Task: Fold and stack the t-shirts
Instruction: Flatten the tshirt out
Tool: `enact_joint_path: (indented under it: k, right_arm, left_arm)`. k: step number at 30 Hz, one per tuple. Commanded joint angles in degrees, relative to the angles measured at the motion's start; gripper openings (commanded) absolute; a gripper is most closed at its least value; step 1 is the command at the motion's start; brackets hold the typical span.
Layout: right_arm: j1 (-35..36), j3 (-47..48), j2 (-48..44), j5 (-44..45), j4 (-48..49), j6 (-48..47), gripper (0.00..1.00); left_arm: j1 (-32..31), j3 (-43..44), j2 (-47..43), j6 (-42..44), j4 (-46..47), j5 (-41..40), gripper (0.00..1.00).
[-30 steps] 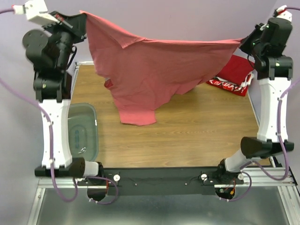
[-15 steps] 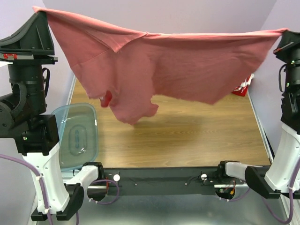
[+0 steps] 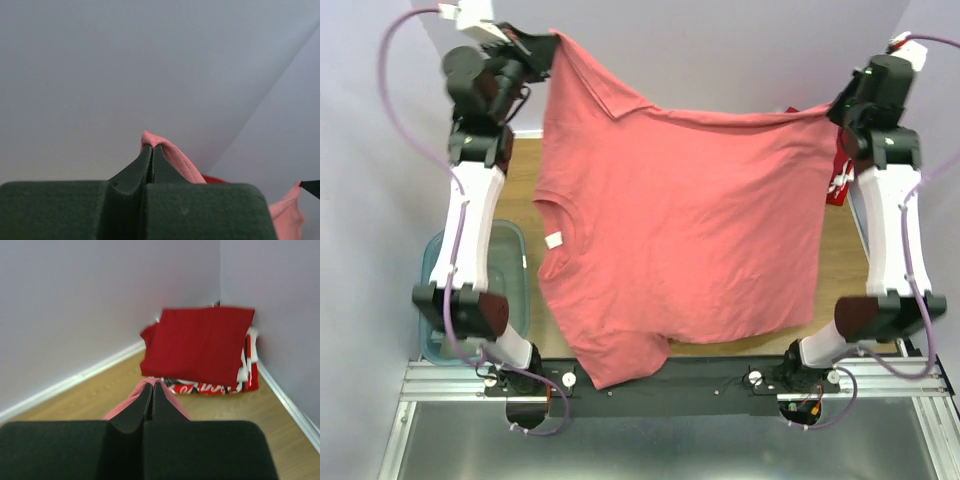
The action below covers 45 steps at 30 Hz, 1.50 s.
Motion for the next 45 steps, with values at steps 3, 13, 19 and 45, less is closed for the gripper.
enact_joint_path:
  k: [3, 13, 19, 45]
  right_arm:
    - [-0.6, 1.3, 6.4, -2.0, 1.7, 1.8, 0.01]
    - [-0.5, 10.3, 9.5, -4.3, 1.8, 1.8, 0.0]
    - [-0.5, 6.9, 2.4, -4.6, 2.1, 2.4, 0.01]
    - [-0.5, 0.9, -18.0, 13.3, 2.3, -1.0, 0.0]
  left_arm:
    - [-1.9, 10.2, 9.4, 2.3, -5.7, 3.1, 0.0]
    - [-1.9, 19.1, 9.7, 4.6, -6.9, -0.1, 0.0]
    - [-1.9, 9.1, -1.9, 5.8, -2.8, -3.1, 0.0]
    - [-1.9, -7.2, -24.1, 9.4, 5.3, -11.3, 0.0]
